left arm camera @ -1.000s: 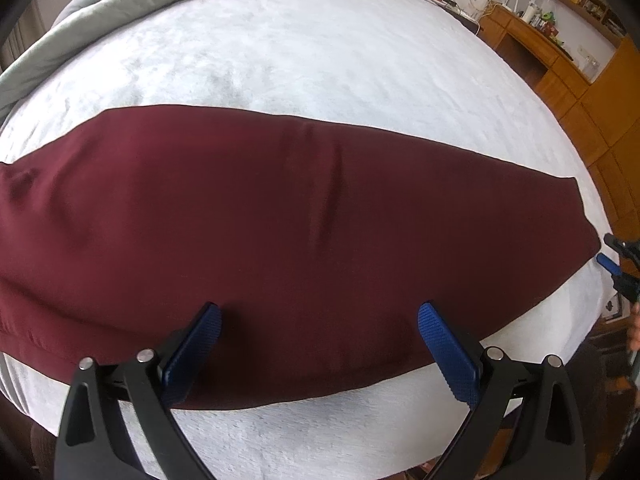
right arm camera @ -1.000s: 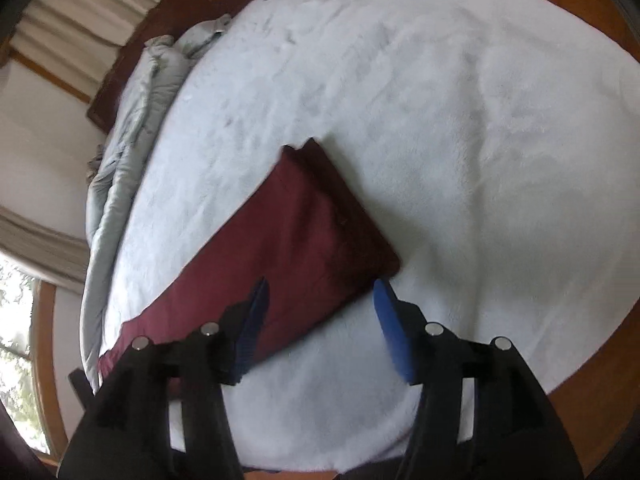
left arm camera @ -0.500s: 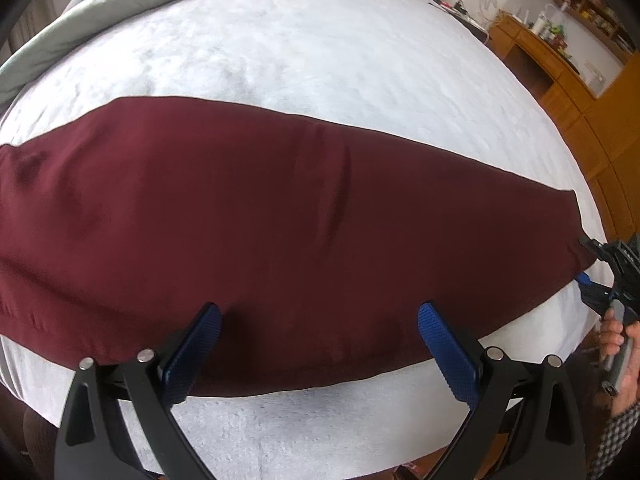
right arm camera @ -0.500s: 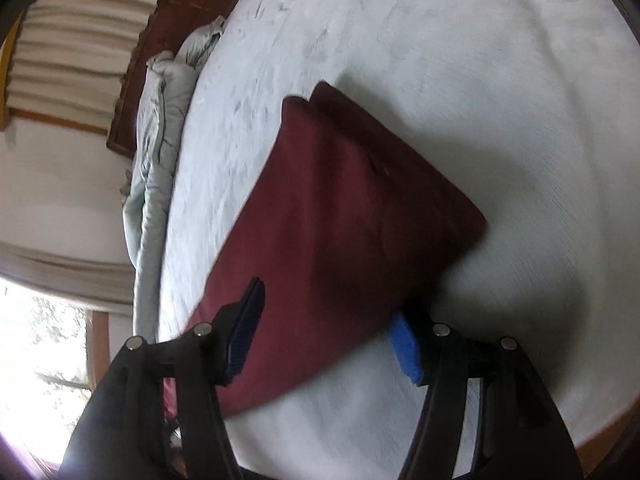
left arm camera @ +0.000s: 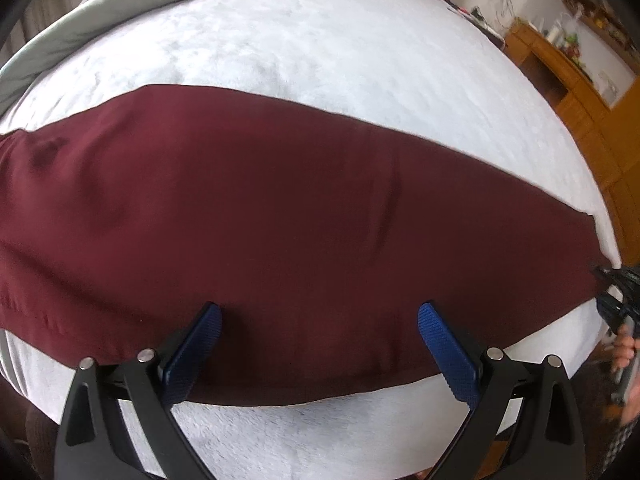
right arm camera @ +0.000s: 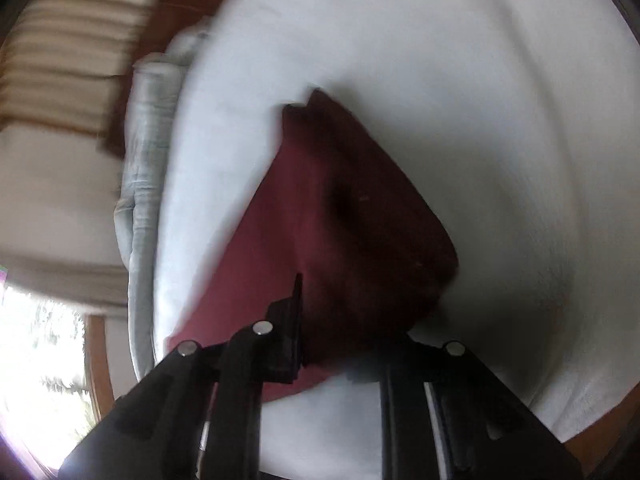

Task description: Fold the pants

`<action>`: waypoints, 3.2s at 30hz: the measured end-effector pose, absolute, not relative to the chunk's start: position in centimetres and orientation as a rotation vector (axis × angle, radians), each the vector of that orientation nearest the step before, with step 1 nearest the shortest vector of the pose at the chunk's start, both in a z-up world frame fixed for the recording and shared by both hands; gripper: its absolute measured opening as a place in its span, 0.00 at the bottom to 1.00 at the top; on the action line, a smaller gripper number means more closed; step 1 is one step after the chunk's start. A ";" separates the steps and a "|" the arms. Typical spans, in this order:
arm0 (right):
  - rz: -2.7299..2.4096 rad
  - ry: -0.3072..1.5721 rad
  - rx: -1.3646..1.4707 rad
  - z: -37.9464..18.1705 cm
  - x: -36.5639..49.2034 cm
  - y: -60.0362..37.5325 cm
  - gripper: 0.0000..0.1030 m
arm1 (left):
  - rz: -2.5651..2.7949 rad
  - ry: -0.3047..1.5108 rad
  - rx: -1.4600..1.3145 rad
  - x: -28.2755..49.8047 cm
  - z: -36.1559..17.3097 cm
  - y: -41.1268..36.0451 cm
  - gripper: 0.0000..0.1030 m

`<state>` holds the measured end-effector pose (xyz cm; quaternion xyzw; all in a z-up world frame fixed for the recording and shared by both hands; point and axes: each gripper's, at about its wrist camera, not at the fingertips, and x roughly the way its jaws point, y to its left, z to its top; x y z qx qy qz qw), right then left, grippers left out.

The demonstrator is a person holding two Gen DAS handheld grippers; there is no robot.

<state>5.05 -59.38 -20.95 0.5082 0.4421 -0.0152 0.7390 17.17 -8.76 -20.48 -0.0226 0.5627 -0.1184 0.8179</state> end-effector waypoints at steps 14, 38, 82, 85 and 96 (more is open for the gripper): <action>-0.002 0.879 0.703 -7.3 8.5 -48.7 0.15 | -0.203 1.123 -0.215 16.3 -17.0 -2.6 0.96; 0.304 1.176 0.205 -13.8 15.1 -16.0 0.50 | -0.127 1.092 -0.386 14.3 -16.8 3.6 0.96; 0.351 1.168 0.933 -17.6 10.9 -35.1 0.84 | -0.217 1.186 -0.559 16.8 -20.5 1.9 0.26; 0.395 1.207 0.966 -19.2 12.0 -34.2 0.79 | -0.219 1.180 -0.558 16.7 -20.5 1.7 0.27; 0.434 1.162 0.812 -14.7 10.9 -34.1 0.29 | -0.190 1.172 -0.464 15.8 -19.6 0.6 0.44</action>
